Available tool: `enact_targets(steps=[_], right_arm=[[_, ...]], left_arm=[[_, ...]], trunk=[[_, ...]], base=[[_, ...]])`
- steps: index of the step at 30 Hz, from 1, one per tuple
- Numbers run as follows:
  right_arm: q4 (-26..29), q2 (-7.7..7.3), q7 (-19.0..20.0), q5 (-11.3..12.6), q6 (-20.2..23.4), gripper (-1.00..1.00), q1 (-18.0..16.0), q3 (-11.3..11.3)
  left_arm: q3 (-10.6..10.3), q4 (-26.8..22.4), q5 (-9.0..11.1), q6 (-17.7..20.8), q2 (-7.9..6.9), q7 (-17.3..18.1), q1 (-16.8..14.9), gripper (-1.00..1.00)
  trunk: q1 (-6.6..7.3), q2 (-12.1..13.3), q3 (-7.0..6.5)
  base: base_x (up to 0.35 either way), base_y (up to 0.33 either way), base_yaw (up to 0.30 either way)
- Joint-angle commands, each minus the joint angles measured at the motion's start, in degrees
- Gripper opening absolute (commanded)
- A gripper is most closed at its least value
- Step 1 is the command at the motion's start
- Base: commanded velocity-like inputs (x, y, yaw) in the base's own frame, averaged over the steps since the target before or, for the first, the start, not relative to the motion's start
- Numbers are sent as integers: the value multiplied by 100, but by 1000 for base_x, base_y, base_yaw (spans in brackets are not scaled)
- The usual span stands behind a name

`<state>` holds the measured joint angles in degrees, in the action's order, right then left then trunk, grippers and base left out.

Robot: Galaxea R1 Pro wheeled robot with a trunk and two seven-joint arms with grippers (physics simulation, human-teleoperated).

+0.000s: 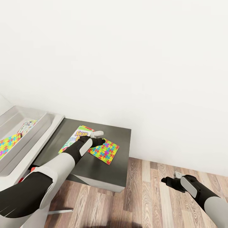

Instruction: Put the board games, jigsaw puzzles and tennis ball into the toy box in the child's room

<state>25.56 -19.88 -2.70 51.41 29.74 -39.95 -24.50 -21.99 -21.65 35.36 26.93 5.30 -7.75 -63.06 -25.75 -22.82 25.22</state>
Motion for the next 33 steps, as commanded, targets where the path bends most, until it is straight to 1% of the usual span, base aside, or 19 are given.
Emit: enact_targets(steps=[1,17,25,33], right_arm=[[11,-7,-28,44,11,100,-4,-38],[11,-7,-28,44,10,100,-4,-38],[11,-7,-28,44,6,100,-4,-38],[11,-7,-28,44,6,100,-4,-38]], left_arm=[[-42,-11,63,16,-7,-47,-4,100],[-42,-31,62,20,-24,-42,-4,100],[-42,-32,66,15,-29,-38,-4,100],[-42,-32,59,22,-29,-34,-4,100]], trunk=[[-3,-10,9],[-3,-10,38],[-3,-10,56],[-3,-10,71]], base=[[0,0,0],[0,0,0],[0,-124,0],[0,-25,0]])
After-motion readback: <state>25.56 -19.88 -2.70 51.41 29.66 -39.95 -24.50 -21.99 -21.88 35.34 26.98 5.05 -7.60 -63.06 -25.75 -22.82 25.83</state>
